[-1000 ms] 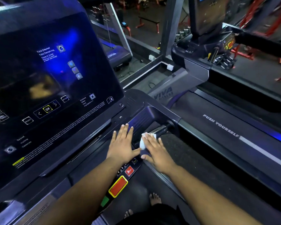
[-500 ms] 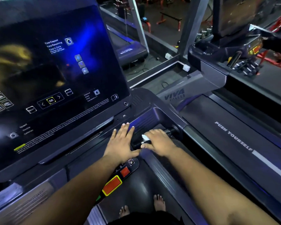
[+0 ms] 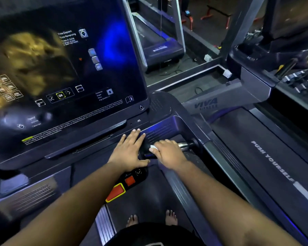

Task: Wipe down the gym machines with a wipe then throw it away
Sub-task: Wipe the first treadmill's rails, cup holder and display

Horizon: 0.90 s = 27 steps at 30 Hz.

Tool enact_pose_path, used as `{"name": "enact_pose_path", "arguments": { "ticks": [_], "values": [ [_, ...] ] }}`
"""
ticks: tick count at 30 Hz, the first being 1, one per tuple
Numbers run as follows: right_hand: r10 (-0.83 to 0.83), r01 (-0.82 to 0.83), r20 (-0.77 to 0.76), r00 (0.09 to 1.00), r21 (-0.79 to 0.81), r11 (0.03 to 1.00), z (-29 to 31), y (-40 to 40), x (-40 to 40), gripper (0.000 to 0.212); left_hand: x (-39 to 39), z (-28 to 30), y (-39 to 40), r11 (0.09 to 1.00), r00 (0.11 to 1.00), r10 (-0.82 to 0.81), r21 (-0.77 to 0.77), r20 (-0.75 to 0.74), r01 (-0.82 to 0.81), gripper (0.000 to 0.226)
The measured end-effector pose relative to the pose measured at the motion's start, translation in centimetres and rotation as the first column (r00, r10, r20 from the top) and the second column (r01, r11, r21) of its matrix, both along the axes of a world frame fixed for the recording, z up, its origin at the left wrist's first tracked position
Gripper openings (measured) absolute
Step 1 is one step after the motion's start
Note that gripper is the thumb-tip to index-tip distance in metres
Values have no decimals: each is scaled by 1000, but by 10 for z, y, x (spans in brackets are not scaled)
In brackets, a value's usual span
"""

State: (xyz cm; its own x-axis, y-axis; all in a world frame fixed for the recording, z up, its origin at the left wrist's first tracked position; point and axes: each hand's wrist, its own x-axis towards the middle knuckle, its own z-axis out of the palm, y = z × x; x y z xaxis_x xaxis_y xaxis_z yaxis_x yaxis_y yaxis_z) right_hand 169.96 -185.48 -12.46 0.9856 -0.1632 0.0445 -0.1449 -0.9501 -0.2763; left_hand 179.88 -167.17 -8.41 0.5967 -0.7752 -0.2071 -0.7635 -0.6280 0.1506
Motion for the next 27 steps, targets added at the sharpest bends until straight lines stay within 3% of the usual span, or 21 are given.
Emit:
{"name": "enact_pose_path", "arguments": {
  "ticks": [3,7,9,12,15,20,27],
  "values": [
    [31,-31,34,999,7,999,-6,2,-15,55,-1,1,0,1000,1000,19,-17,6,-19,114],
    [18,-16,89,996,-30,999,-38,-5,-67,85,-3,2,-1,999,999,37,-10,3,-37,114],
    [-58,61,42,997,-84,995,-41,-22,-73,91,-5,2,-3,1000,1000,19,6,-1,-19,113],
    [-132,126,-50,990,-111,986,-26,-40,-46,73,0,3,-1,1000,1000,10,15,14,-10,112],
    [5,-8,-65,998,-35,999,-7,-34,-26,59,-1,6,-2,999,1000,-8,42,17,7,111],
    [122,-139,144,982,108,984,-14,-13,-49,56,-2,8,-4,999,999,-33,39,34,31,111],
    [-38,-16,213,976,246,969,4,-38,-100,50,1,18,-21,961,971,-229,174,66,214,105]
  ]
}}
